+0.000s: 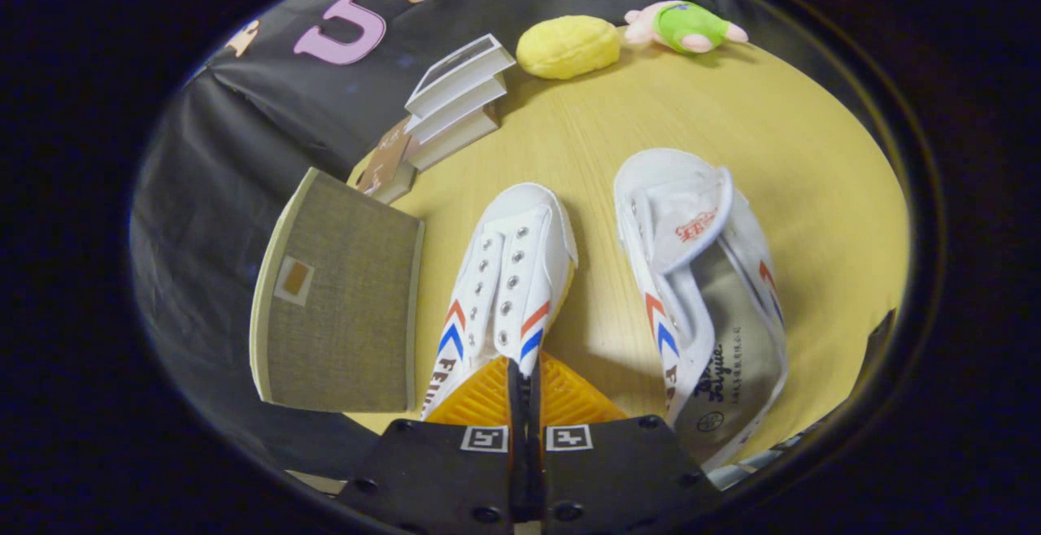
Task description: Open the storage box then place both shoes into the box .Put the left shoe in first, then the right shoe, with the right side of both shoes facing outward in a uniform manner.
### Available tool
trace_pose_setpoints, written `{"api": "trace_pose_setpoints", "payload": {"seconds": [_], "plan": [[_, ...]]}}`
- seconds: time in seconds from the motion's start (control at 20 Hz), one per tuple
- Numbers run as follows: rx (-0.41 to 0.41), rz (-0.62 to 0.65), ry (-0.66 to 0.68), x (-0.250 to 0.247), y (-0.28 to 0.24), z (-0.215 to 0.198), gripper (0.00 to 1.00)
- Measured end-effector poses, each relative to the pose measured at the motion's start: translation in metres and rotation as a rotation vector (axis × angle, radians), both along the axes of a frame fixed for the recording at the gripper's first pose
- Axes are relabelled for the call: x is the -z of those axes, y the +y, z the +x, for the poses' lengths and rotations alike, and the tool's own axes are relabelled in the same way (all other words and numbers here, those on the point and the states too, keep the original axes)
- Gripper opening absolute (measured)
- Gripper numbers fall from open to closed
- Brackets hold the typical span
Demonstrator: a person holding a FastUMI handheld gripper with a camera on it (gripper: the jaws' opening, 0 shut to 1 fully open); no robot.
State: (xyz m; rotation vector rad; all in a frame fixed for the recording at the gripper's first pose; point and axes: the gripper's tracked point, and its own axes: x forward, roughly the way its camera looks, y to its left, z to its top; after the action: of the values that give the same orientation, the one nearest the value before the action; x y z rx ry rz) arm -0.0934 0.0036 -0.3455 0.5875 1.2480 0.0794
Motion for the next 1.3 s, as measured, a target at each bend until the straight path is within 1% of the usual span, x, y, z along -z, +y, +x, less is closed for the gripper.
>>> {"api": "trace_pose_setpoints", "payload": {"seconds": [0.15,0.25,0.45,0.7,0.9,1.05,1.3], "plan": [[0.039,0.034,-0.012,-0.016,0.007,0.012,0.03],[0.052,0.047,-0.034,-0.033,0.011,0.021,0.03],[0.046,0.079,-0.067,-0.072,0.028,0.040,0.03],[-0.030,0.059,-0.118,-0.115,0.054,0.061,0.03],[-0.063,0.082,-0.172,-0.148,0.087,0.079,0.03],[-0.084,0.112,-0.187,-0.162,0.115,0.085,0.03],[-0.154,0.117,-0.203,-0.161,0.164,0.087,0.03]]}}
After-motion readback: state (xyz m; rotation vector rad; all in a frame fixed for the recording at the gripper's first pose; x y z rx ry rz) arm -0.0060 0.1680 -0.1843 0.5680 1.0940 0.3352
